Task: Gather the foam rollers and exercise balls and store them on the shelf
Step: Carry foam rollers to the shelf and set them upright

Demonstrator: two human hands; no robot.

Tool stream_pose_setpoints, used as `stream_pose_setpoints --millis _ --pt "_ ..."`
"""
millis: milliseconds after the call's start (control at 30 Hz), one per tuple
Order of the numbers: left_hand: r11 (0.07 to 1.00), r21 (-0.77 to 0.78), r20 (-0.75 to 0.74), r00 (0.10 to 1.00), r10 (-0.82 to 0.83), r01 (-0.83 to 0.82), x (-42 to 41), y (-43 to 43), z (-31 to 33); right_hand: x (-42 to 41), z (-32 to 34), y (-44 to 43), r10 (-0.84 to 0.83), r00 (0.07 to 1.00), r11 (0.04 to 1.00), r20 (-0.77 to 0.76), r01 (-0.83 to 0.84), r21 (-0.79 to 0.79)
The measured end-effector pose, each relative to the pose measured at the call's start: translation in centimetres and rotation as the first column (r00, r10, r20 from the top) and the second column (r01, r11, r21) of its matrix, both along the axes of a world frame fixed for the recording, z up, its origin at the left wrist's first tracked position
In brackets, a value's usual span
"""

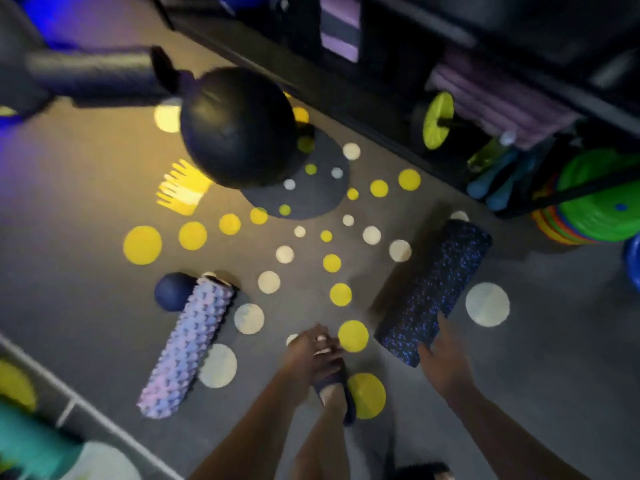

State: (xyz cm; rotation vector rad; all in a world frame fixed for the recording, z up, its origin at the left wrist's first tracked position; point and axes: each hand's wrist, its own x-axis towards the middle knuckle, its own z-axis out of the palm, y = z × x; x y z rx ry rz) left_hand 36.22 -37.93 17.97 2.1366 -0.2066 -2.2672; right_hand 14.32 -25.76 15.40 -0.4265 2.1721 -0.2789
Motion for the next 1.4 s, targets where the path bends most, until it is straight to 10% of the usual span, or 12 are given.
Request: stream_pose_setpoints --millis 267,833,1067,1400 --pt "0.929 -0.357 0.009 0.995 0.103 -0.093 9.1 -18.4 7.6 6.3 8.1 -20.1 0.127 0.987 0.982 0.099 -0.111 -0.154" --pt "0.866 -0.329 -0.007 0.918 0.396 -0.376 12.3 -39.5 1.2 9.0 0.6 -52.6 0.588 0.805 0.809 0.082 -0.586 -0.043" --pt "0.798 -0.269 -0.193 0.842 0.504 -0.540 16.5 -47.6 6.8 16.9 6.6 -61.2 0.586 0.801 0.810 0.127 -0.585 -0.049" --pt "0.845 -0.354 -0.002 0.904 0.428 -0.401 37.4 -66.6 0.2 35.0 3.8 -81.5 0.493 0.866 0.868 0.086 -0.483 -0.116"
